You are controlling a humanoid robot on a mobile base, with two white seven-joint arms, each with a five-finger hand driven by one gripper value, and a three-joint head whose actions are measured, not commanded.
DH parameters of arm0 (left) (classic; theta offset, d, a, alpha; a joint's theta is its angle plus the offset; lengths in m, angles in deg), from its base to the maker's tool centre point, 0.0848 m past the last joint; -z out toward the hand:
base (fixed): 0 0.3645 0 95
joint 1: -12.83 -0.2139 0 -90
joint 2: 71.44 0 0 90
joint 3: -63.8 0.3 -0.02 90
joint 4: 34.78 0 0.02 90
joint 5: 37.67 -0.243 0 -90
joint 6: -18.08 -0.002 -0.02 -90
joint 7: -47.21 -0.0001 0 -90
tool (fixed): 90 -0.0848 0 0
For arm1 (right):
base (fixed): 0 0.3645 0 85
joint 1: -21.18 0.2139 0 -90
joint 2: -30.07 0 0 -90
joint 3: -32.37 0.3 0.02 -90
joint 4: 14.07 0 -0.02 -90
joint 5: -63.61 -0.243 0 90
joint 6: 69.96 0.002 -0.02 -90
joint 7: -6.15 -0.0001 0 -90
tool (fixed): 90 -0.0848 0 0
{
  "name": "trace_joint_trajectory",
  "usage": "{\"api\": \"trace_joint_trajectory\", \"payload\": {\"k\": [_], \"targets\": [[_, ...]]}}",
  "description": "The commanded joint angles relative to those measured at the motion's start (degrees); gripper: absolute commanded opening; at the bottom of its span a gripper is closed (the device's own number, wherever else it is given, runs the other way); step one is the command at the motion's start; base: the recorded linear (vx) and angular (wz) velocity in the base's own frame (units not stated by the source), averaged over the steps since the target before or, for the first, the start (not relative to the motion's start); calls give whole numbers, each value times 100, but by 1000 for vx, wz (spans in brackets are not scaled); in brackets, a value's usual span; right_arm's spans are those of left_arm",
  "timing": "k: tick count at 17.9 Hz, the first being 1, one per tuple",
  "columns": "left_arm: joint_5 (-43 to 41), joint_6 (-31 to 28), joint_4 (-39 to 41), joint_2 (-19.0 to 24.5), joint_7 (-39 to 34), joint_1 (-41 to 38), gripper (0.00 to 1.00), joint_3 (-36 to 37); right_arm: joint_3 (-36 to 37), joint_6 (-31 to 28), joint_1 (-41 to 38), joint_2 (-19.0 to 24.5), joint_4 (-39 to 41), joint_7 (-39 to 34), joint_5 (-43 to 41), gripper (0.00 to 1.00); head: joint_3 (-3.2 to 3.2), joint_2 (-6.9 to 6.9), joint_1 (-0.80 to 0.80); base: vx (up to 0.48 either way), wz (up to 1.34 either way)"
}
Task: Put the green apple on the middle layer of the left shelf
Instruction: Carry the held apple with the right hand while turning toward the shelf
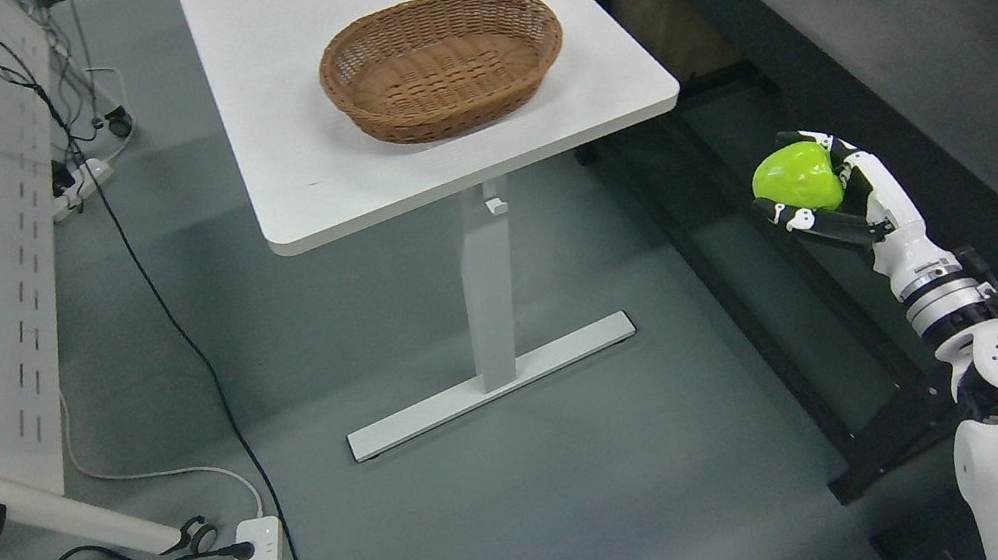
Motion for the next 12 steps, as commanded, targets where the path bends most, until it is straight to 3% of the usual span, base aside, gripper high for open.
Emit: {"api": "trace_joint_trajectory", "payload": {"k": [1,12], "targets": [[0,2,0,100,-5,1,100,0,-22,-1,-36,-15,2,1,-44,3,0,0,0,-188,-621],[0,2,0,100,-5,1,100,0,-13,-1,-89,-24,2,1,-36,3,0,0,0,-89,-527]]}}
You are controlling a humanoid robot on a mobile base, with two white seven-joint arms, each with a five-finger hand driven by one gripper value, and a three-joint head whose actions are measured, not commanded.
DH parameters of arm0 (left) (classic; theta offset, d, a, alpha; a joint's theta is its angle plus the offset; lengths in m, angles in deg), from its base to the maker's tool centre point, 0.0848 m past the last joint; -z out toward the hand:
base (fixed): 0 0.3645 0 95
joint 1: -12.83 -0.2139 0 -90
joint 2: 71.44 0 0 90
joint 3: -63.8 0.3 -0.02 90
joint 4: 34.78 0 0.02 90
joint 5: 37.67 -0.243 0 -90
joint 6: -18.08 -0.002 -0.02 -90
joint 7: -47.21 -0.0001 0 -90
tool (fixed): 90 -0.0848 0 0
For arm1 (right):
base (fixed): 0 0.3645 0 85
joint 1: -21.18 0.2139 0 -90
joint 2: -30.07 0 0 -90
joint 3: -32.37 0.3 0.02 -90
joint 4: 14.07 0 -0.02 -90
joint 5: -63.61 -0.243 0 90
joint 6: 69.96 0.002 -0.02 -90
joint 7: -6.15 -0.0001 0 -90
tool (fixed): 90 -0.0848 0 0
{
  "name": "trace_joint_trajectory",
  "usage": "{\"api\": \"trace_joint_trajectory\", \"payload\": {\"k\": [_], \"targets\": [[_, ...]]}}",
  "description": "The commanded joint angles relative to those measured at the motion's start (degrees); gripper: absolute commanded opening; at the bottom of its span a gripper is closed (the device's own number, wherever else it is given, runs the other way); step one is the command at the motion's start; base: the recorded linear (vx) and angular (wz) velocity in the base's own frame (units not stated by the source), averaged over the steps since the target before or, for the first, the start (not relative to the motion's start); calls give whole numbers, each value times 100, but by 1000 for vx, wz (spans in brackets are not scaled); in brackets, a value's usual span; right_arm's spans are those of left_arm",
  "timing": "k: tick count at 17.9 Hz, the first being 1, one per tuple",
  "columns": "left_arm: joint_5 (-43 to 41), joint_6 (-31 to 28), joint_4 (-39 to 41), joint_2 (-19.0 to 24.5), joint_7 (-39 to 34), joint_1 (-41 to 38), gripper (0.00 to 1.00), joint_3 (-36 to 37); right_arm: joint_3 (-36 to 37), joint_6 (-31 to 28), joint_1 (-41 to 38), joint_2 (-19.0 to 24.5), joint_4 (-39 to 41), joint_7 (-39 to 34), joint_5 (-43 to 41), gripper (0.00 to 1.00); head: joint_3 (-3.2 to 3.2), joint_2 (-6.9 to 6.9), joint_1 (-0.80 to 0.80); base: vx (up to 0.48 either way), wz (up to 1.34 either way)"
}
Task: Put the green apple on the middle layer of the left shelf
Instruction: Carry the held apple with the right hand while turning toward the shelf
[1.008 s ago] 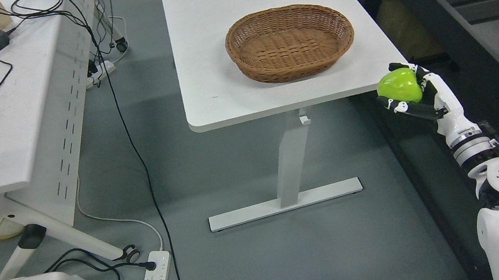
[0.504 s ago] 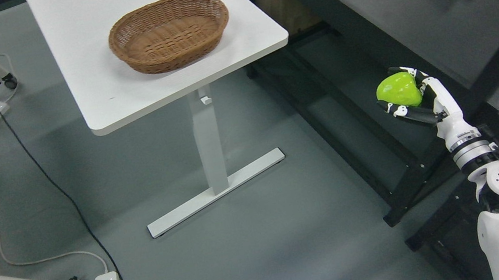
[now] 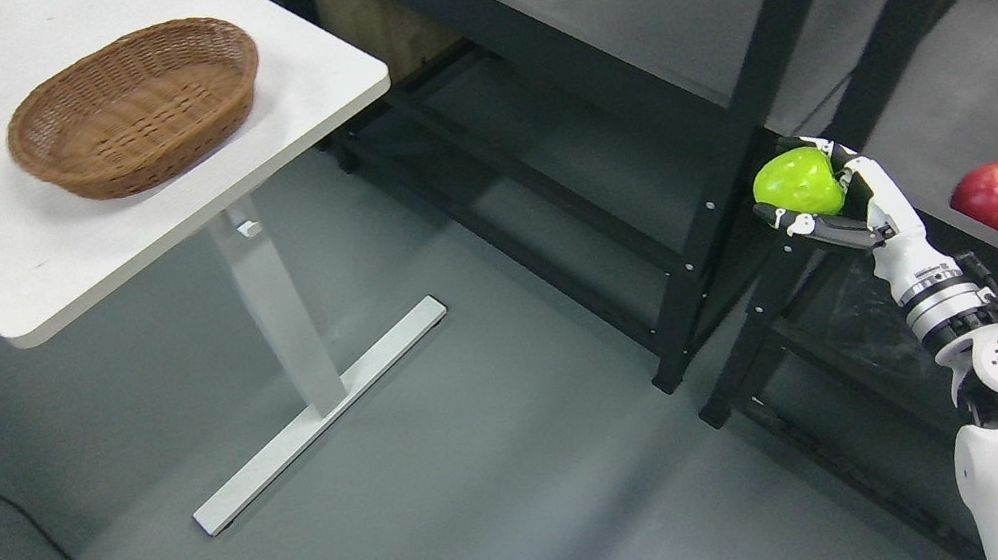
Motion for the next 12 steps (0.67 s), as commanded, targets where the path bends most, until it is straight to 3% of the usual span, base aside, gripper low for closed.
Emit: {"api": "trace_joint_trajectory", "payload": {"k": [1,12], "targets": [[0,2,0,100,-5,0,100,0,-1,1,-39,-11,0,21,-44,3,0,0,0,-17,-651],[0,2,0,100,-5,0,100,0,7,-7,-39,-11,9,30,-26,3,0,0,0,56,-771]]}}
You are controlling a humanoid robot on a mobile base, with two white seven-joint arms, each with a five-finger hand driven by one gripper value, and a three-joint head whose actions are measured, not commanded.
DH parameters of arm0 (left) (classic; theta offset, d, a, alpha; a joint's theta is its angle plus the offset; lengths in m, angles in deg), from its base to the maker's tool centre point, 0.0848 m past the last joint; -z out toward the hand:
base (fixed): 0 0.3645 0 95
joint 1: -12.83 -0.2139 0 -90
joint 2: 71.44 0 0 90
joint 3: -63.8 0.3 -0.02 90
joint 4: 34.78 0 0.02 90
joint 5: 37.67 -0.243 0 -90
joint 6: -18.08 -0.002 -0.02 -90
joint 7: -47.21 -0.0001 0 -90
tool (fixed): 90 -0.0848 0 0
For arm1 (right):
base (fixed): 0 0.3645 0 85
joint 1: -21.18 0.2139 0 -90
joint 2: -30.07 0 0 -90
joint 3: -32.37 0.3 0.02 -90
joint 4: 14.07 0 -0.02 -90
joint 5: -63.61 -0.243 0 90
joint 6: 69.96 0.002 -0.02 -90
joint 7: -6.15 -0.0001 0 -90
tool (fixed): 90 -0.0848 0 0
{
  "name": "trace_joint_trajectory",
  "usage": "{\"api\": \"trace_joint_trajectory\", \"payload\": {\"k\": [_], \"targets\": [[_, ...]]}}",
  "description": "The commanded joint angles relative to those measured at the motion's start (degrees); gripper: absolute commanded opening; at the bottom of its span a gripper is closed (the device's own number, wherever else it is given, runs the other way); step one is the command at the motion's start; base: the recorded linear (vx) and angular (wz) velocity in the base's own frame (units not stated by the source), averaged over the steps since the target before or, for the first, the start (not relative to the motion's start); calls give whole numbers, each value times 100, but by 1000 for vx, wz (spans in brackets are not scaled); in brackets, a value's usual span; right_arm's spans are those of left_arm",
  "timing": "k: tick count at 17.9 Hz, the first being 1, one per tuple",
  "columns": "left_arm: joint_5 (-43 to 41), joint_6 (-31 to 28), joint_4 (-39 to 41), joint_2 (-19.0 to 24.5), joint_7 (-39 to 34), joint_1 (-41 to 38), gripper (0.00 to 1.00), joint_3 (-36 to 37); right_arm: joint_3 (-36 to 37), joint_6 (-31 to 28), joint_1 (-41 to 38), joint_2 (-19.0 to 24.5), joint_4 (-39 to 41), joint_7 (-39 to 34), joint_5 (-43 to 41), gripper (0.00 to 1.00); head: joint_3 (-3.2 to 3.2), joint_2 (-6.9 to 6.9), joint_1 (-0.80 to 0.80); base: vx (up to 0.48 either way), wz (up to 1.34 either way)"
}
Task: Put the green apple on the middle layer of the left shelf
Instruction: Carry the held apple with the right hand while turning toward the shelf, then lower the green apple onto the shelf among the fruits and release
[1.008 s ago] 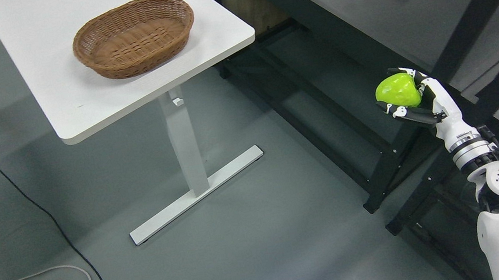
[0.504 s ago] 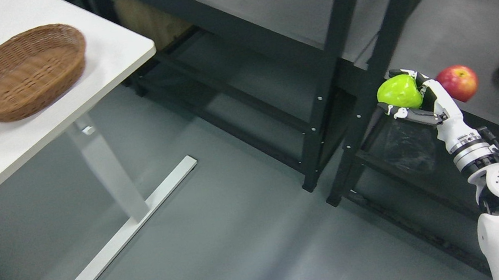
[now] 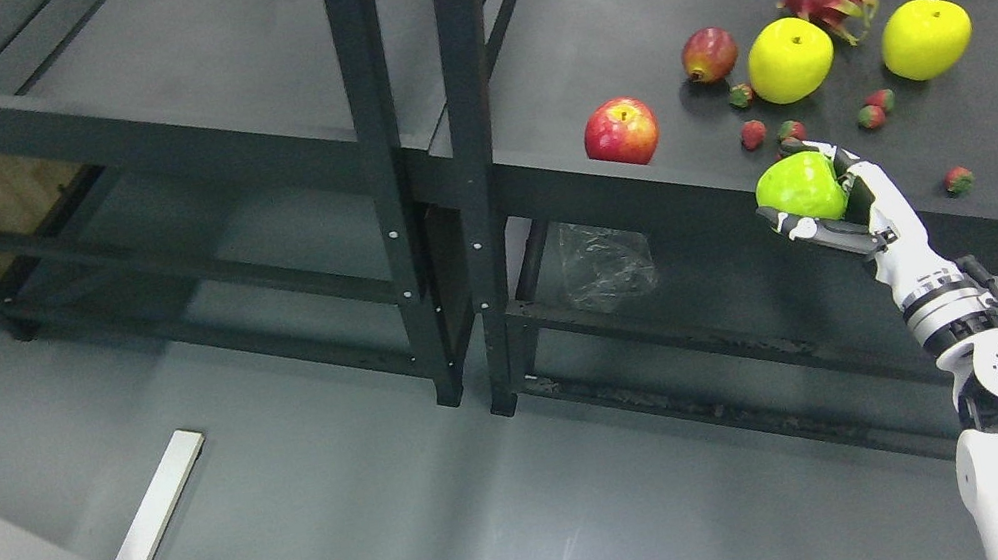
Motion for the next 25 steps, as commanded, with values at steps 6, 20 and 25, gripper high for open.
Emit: {"api": "trace_joint_trajectory", "payload": {"k": [6,20,25], "targets": [[0,2,0,100,-2,0,100,1,12,-8,-12,-3,7,-4,-26,3,0,0,0,166,-472],[0,2,0,100,6,0,100,1,12,-173,22,-47,-2,40,-17,3,0,-1,0,221,-79],[0,2,0,100,-2,0,100,1,39,-947,365,-126,-256,58,543,3,0,-1,0,151,0]]}}
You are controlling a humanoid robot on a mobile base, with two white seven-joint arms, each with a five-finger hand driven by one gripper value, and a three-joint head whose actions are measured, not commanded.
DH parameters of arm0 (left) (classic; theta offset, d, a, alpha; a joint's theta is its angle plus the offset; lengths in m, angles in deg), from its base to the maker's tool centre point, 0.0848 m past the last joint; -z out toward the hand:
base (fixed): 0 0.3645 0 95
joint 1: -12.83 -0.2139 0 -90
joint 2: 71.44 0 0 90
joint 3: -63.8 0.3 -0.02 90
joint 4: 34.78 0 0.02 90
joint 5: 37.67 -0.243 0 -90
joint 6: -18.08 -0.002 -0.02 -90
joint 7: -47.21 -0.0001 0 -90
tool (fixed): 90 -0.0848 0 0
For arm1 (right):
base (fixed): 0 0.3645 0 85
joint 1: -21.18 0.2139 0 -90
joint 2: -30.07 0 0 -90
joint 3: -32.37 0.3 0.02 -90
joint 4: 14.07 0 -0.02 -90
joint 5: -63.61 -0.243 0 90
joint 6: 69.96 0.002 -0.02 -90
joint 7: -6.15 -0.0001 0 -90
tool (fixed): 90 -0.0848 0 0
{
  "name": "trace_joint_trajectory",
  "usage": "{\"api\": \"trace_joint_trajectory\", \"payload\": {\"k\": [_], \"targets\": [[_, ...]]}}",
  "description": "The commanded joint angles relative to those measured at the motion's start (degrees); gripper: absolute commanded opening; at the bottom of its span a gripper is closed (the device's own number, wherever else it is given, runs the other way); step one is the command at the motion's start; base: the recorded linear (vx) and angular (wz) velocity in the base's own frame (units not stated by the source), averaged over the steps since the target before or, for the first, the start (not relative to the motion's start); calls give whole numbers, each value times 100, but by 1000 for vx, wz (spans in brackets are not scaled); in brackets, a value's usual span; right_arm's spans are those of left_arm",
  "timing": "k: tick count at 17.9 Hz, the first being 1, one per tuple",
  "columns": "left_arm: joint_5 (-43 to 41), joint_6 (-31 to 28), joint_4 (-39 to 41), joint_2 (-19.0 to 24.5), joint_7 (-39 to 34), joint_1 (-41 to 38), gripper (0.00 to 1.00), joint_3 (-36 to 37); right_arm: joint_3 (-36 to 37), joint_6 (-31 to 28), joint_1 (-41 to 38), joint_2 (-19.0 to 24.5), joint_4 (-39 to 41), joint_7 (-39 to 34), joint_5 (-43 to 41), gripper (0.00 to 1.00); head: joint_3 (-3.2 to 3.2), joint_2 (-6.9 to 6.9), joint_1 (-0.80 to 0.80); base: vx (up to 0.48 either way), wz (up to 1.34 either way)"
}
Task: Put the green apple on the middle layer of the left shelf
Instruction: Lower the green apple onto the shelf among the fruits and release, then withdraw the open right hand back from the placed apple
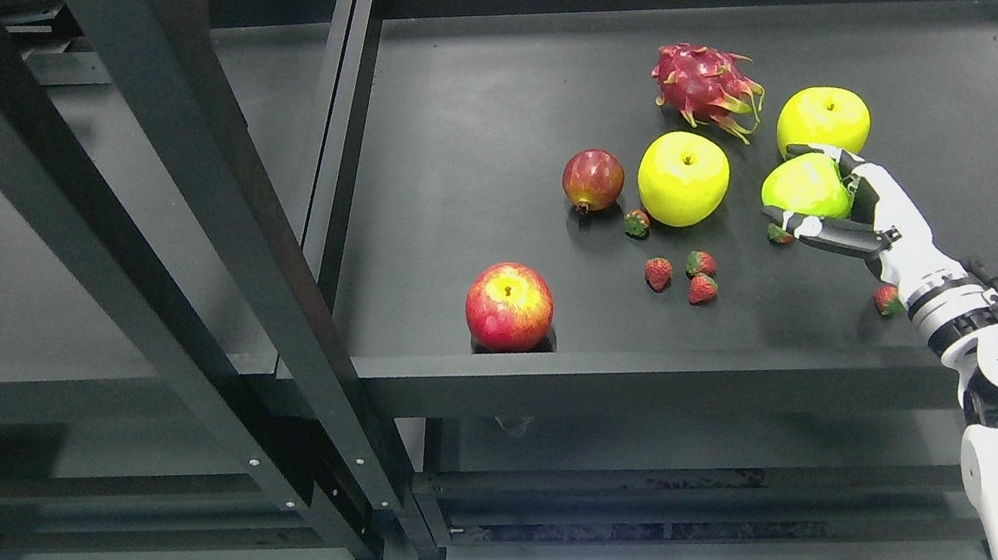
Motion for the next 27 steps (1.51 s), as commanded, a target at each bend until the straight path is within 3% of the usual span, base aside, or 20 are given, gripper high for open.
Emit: {"api": "trace_joint_trajectory", "payload": {"k": [1,5,10,11,12,13,14,17,19,24,27], "targets": [[0,2,0,100,-2,0,100,1,0,-496,375,-74,-334,-9,736,3,0,0,0,110,1],[0,2,0,100,7,0,100,1,-482,-505,761,-74,-756,-27,1186,3,0,0,0,97,-1],[0,2,0,100,-2,0,100,1,-826,-505,1342,-30,-2013,-9,1661,5,0,0,0,44,1],[0,2,0,100,-2,0,100,1,-826,-505,1369,-30,-2075,8,1688,11,0,0,0,10,4],[0,2,0,100,-2,0,100,1,-791,-505,1378,-30,-2084,9,1679,26,0,0,0,10,4],[0,2,0,100,-2,0,100,1,-756,-514,1378,-30,-2085,17,1679,52,0,0,0,0,0],[0,2,0,100,-2,0,100,1,-747,-523,1378,-38,-2085,17,1679,59,0,0,0,0,0],[0,2,0,100,-2,0,100,1,-397,-768,1369,23,-2085,9,1644,91,0,0,0,0,0],[0,2,0,100,-2,0,100,1,-369,-848,1369,32,-2085,0,1626,98,0,0,0,0,0],[0,2,0,100,-2,0,100,1,-343,-839,1378,32,-2085,26,1626,99,0,0,0,0,0],[0,2,0,100,-2,0,100,1,-107,-804,1465,224,-2076,691,1548,99,0,0,0,0,0]]}}
